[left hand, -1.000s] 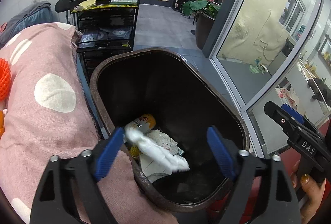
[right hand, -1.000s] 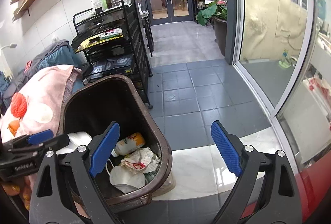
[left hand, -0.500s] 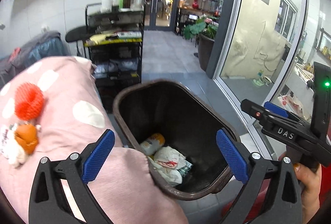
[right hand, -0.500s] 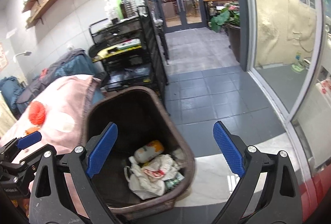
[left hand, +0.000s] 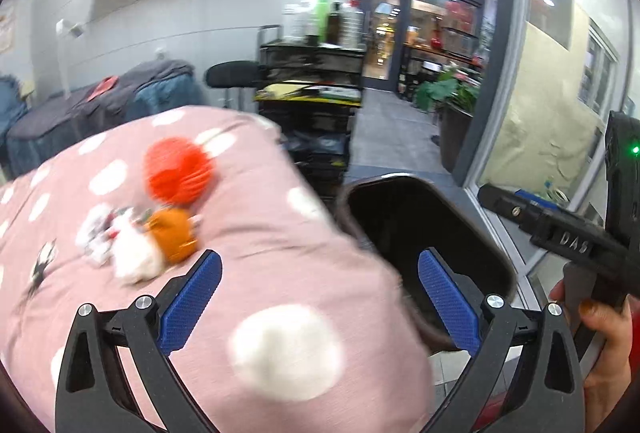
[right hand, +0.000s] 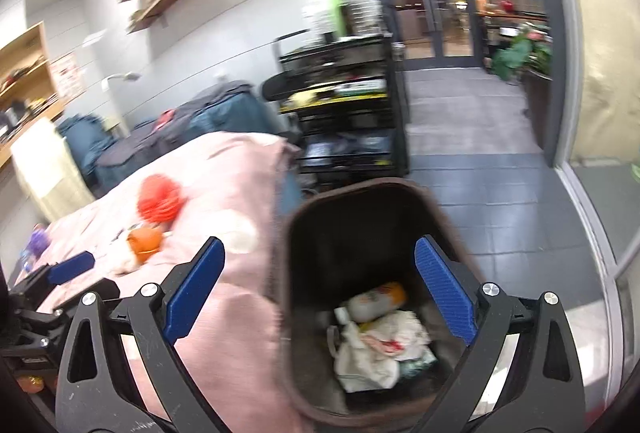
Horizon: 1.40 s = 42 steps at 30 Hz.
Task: Collect trash
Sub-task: 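Move both tools back over the table toward the orange net, then grasp the orange net with the right tool while the left tool grasps the white plastic bag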
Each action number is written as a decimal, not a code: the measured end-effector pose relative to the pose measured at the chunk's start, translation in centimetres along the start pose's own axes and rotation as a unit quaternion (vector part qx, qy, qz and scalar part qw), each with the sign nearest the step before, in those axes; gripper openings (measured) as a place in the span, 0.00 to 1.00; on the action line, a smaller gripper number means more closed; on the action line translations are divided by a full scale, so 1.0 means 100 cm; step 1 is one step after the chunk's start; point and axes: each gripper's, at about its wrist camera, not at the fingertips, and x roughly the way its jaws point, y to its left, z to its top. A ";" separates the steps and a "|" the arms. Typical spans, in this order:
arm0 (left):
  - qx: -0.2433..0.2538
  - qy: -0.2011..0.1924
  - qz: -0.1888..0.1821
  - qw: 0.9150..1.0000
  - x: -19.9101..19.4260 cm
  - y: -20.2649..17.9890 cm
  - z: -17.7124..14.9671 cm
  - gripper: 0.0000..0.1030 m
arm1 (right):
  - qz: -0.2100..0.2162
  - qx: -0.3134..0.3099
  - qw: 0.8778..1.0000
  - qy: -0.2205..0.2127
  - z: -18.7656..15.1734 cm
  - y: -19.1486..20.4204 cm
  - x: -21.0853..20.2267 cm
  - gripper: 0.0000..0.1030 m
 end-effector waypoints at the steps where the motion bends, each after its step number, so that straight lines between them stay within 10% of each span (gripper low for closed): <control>1: -0.008 0.001 0.009 1.000 -0.004 0.011 -0.003 0.94 | 0.015 -0.009 1.000 0.006 0.001 0.011 0.005 0.92; 15: -0.097 0.042 0.089 0.990 -0.026 0.153 -0.034 0.89 | 0.119 -0.073 0.985 0.103 0.013 0.122 0.077 0.92; 34: -0.142 0.138 0.057 0.979 0.075 0.235 0.013 0.70 | 0.128 -0.124 0.965 0.195 0.060 0.227 0.217 0.92; 38: -0.144 0.144 0.053 0.978 0.087 0.233 0.015 0.50 | 0.112 -0.141 0.962 0.208 0.062 0.242 0.245 0.90; 42: -0.135 0.142 0.065 0.978 0.086 0.231 0.010 0.16 | 0.099 -0.139 0.957 0.233 0.057 0.244 0.269 0.48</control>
